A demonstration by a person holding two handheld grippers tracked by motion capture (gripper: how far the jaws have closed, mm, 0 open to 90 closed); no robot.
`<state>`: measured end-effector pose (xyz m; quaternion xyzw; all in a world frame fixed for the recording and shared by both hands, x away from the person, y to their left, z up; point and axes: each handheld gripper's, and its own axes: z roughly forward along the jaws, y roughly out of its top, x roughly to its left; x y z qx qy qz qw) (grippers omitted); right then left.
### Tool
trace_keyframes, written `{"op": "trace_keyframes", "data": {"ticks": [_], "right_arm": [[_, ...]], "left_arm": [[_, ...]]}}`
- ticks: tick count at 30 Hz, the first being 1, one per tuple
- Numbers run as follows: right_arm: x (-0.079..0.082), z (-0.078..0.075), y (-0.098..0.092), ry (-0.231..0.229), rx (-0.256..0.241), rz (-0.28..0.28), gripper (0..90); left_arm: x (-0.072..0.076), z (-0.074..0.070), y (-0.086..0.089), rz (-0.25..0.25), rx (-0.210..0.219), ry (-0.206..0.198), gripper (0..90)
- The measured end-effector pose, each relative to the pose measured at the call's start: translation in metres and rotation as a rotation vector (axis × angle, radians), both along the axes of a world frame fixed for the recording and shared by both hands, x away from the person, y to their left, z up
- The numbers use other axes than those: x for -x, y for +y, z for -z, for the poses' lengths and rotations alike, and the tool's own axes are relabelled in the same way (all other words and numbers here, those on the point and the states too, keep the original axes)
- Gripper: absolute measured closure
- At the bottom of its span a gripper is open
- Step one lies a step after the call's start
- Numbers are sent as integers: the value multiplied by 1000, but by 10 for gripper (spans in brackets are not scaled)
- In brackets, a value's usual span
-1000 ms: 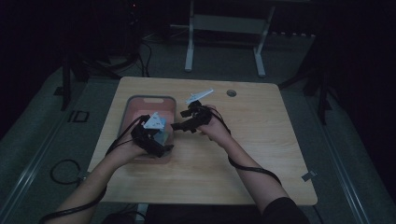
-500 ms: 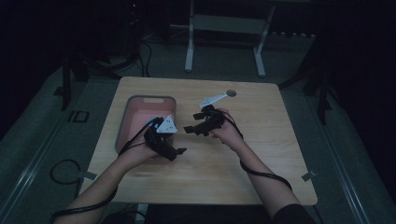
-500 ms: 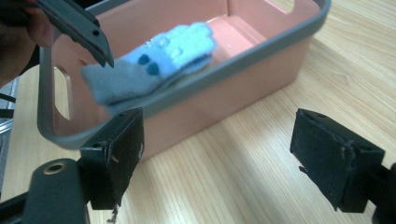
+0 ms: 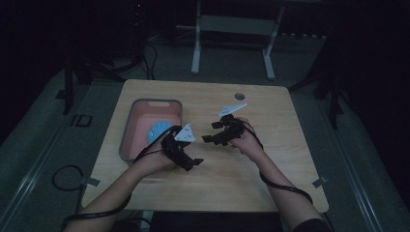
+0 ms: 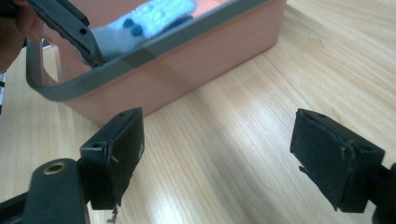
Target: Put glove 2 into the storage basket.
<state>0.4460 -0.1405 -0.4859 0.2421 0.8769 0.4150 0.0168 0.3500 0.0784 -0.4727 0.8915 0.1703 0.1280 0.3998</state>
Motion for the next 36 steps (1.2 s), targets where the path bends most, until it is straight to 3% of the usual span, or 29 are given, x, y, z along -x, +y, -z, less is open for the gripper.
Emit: {"op": "trace_keyframes", "data": {"ticks": [11, 22, 36], "right_arm": [[8, 10, -29, -1, -3, 40, 177], [16, 23, -50, 20, 6, 61, 177], [35, 59, -73, 71, 19, 87, 177]], "left_arm": [[6, 14, -27, 69, -2, 21, 26], [12, 23, -42, 114, 3, 43, 26], [17, 46, -64, 172, -4, 90, 26]]}}
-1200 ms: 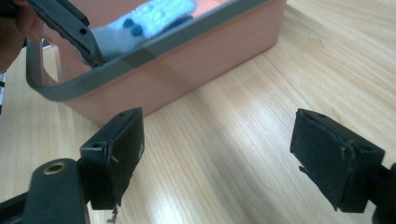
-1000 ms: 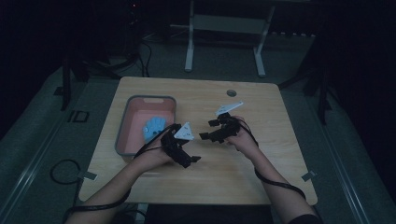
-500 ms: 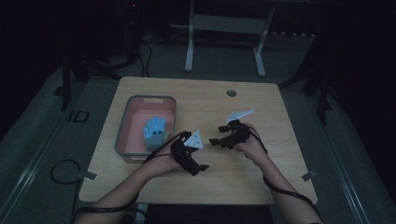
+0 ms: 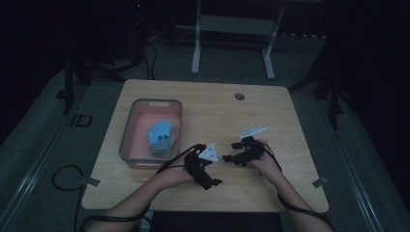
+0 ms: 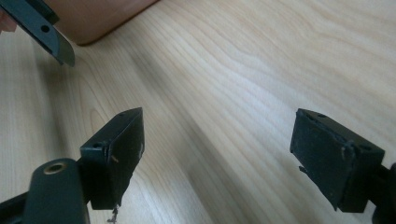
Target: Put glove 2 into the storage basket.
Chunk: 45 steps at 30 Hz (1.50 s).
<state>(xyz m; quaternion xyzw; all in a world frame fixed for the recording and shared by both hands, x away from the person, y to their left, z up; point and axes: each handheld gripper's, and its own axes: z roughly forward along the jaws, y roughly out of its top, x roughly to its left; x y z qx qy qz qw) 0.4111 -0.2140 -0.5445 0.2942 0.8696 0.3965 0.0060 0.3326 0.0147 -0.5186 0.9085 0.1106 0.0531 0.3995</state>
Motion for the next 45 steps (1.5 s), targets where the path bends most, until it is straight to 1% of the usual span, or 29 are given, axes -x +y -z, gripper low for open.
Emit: {"op": "trace_keyframes", "data": {"ticks": [6, 8, 9, 10, 14, 18, 22, 25, 28, 29, 34, 36, 40, 43, 45], "right_arm": [[3, 7, -3, 8, -14, 11, 177], [4, 8, -3, 9, -21, 10, 177], [4, 8, -3, 4, -25, 7, 177], [4, 8, -3, 4, -25, 7, 177], [7, 11, -5, 6, -25, 7, 176], [9, 14, -9, 5, -23, 17, 175], [11, 14, -14, -2, -35, 25, 173], [13, 14, -18, -9, -36, 28, 173], [14, 14, -21, -13, -32, 31, 173], [15, 14, -23, -13, -30, 33, 173], [17, 14, -24, -19, -18, 30, 170], [17, 15, -24, -26, -3, 29, 169], [17, 15, -25, -27, -11, 35, 168], [17, 16, -26, -28, -12, 38, 168], [16, 16, -27, -27, -15, 41, 168]], "left_arm": [[1, 9, -6, 18, -14, 6, 26], [1, 11, -7, 19, -9, 10, 26], [2, 14, -10, 23, -2, 15, 26], [2, 14, -10, 23, -2, 15, 26], [2, 22, -18, 39, -8, 24, 26], [2, 25, -23, 50, -12, 29, 26], [1, 27, -25, 53, -17, 31, 26], [1, 28, -26, 52, -12, 36, 26], [1, 29, -27, 53, -14, 32, 26], [0, 30, -27, 54, -14, 38, 26], [0, 32, -27, 52, -15, 39, 26], [-1, 33, -26, 54, -20, 46, 26], [-1, 35, -25, 55, -23, 49, 26], [-1, 35, -25, 54, -12, 54, 26], [-1, 34, -24, 59, -17, 49, 26]]}}
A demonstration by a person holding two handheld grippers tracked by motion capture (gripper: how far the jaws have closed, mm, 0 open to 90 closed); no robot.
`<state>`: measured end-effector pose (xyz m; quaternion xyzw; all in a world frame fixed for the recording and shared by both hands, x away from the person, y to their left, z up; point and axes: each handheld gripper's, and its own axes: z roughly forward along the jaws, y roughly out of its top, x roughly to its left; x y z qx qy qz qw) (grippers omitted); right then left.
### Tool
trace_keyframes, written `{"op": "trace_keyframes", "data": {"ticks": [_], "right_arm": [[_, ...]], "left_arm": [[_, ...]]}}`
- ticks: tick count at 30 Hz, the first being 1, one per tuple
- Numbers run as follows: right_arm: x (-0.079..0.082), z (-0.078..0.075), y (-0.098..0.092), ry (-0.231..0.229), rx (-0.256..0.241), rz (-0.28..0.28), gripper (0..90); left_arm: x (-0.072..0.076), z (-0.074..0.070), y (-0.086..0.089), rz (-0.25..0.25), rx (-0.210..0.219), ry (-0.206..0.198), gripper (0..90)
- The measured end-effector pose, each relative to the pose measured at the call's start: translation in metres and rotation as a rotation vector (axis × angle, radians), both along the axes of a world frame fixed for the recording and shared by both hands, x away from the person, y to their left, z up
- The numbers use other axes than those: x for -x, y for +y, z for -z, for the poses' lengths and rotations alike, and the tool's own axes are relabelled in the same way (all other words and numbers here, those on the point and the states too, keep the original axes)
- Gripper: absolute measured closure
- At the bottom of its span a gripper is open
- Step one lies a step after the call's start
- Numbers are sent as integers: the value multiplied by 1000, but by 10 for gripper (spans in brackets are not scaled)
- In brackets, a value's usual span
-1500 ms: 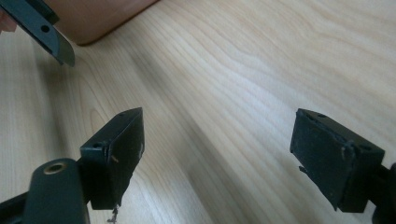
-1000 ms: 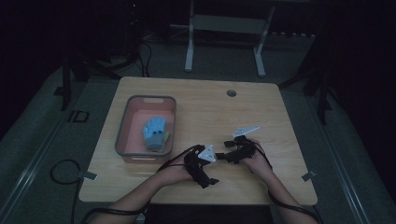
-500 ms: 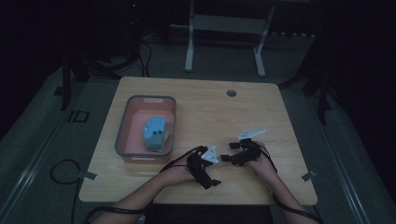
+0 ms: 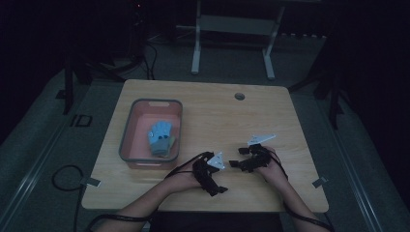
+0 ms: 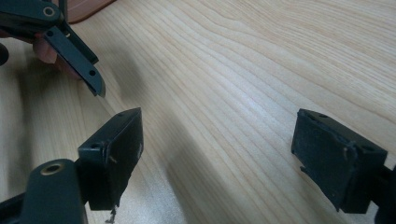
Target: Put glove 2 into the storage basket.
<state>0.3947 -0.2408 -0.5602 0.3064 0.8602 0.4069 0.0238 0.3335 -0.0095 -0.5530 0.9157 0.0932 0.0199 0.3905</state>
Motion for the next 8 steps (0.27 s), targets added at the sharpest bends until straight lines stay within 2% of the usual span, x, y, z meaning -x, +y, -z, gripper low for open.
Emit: {"op": "trace_keyframes", "data": {"ticks": [8], "right_arm": [[0, 1, -2, -8, -6, 5, 168]], "left_arm": [[1, 1, 0, -4, 5, -6, 26]]}}
